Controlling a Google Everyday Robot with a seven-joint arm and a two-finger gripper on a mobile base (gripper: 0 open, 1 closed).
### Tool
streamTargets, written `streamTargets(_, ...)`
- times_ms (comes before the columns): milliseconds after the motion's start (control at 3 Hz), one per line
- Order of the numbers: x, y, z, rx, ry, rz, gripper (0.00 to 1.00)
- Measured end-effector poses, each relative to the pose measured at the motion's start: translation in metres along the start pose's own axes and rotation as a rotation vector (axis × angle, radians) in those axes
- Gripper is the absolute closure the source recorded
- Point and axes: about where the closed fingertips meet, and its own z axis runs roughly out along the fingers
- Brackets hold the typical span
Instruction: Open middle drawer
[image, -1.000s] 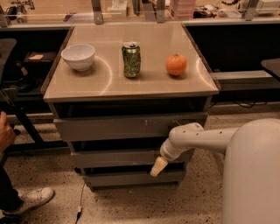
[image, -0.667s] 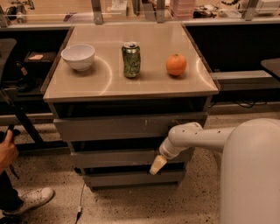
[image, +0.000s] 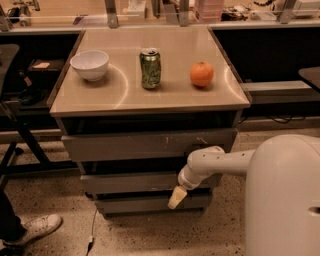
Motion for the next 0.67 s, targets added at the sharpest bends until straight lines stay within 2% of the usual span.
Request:
streamTargets(333,-0.001,0.000,-0.002,0.000,0.000,0.000,0.00)
streamTargets(667,0.008,0.013,-0.007,-0.024,0.018,-0.002,0.00)
